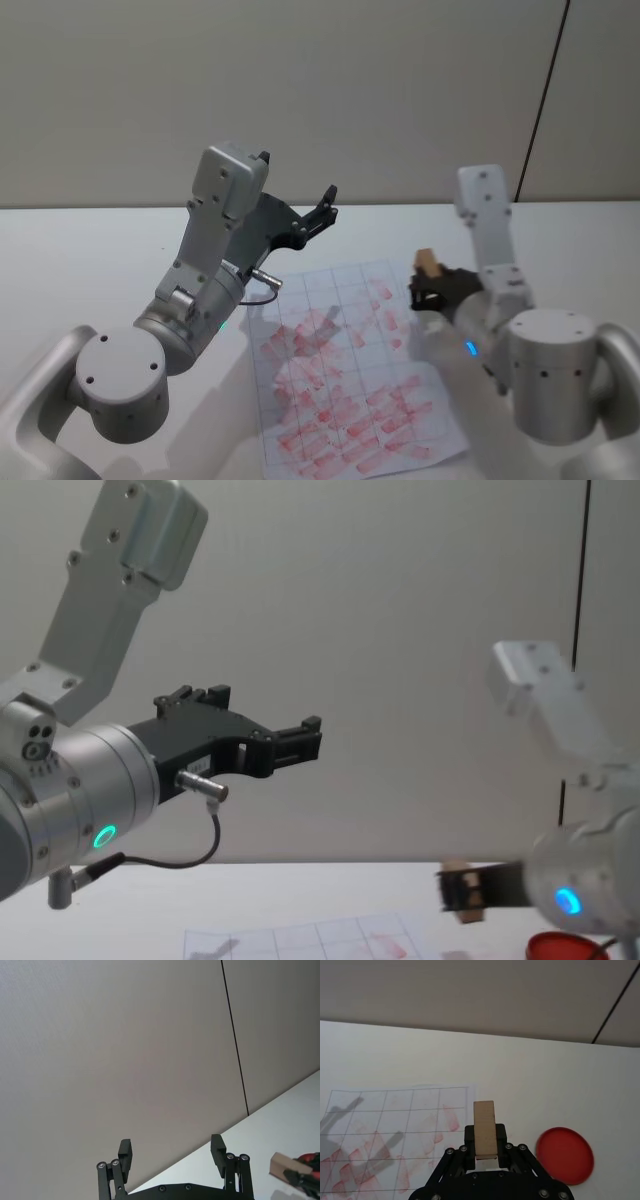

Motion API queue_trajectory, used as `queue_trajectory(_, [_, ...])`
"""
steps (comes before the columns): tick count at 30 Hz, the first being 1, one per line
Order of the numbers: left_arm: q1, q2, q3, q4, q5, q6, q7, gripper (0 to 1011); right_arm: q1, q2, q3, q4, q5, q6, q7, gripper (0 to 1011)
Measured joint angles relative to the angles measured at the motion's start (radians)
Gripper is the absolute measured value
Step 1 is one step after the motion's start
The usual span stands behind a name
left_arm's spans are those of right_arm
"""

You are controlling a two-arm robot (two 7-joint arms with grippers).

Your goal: Use the one hand to pick up the stamp and affix it onto the A4 paper.

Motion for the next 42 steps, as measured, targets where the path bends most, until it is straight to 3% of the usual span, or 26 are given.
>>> queue_trajectory(9, [0.0,0.0,0.0,0.0,0.0,0.0,0.0,1001,-0.034,0.038,0.055,-0.049,0.039,0.003,-0.047,223])
queue_trajectory(17, [0.0,0.0,0.0,0.0,0.0,0.0,0.0,1002,-0.05,0.063,0.096,-0.044,0.063,0.005,-0.071,223])
queue_trajectory(38, [0.0,0.0,0.0,0.0,0.0,0.0,0.0,1001,-0.003,0.06,0.127,0.063,0.071,-0.032,-0.052,223])
queue_trajectory(42, [0.0,0.0,0.0,0.0,0.0,0.0,0.0,1001,0.012,0.056,0.128,0.083,0.069,-0.037,-0.046,312])
